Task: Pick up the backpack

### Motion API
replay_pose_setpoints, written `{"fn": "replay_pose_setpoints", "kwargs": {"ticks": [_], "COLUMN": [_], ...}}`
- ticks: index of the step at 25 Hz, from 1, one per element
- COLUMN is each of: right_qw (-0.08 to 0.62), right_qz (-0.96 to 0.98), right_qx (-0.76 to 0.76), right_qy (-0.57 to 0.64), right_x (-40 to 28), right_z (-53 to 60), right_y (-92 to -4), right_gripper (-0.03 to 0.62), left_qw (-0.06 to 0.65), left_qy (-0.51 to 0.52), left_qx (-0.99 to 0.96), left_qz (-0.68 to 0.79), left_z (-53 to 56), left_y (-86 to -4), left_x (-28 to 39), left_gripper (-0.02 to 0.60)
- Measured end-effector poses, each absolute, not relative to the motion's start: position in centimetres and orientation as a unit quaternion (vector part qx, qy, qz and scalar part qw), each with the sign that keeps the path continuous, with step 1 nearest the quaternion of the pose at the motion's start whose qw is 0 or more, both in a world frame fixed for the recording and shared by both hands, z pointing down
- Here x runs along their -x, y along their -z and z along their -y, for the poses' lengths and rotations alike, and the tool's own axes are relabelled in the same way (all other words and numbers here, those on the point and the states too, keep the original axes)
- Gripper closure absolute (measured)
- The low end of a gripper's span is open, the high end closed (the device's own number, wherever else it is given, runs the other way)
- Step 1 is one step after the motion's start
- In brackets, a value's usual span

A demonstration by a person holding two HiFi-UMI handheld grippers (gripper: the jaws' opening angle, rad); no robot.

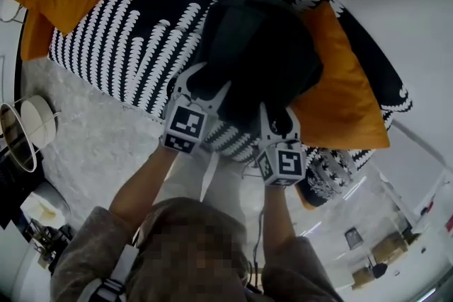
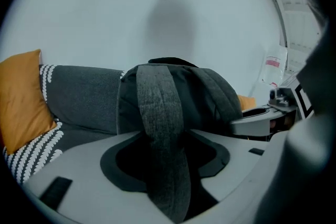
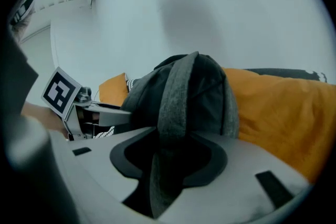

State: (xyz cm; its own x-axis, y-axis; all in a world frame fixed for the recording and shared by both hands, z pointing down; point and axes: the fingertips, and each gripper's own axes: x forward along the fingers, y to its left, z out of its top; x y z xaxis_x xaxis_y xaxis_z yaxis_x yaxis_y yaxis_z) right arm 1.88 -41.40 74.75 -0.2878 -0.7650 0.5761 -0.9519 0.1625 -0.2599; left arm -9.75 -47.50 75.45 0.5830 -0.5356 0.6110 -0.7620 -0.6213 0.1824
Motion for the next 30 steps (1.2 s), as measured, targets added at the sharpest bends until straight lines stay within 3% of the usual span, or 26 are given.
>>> {"fn": "replay_pose_setpoints", "kwargs": {"ticks": [5,8,17,30], "right_qw": [0.143,0.125,0.083,0.051], "right_qz": [0.762,0.775,0.802,0.848], "right_qx": [-0.559,-0.550,-0.551,-0.500], "right_qy": [-0.294,-0.283,-0.213,-0.169], "right_x": [-0.7,-0.2,-0.7,0.6], "right_z": [41.1,41.3,41.3,34.1], "right_y": [-72.3,-69.3,-57.7,-45.6], "right_gripper": [0.510,0.536,0.556,0.562], "left_qw": [0.212,0.206,0.162,0.155], "left_qy": [-0.268,-0.259,-0.231,-0.184], "left_qx": [-0.869,-0.876,-0.897,-0.892], "left_qz": [0.357,0.352,0.340,0.384], "left_z": [46.6,46.3,44.8,38.8], "left_y": [-73.5,-70.8,-59.3,-46.7], "left_x": [9.3,9.0,8.3,10.2], "left_gripper": [0.485,0.523,0.537,0.540]}}
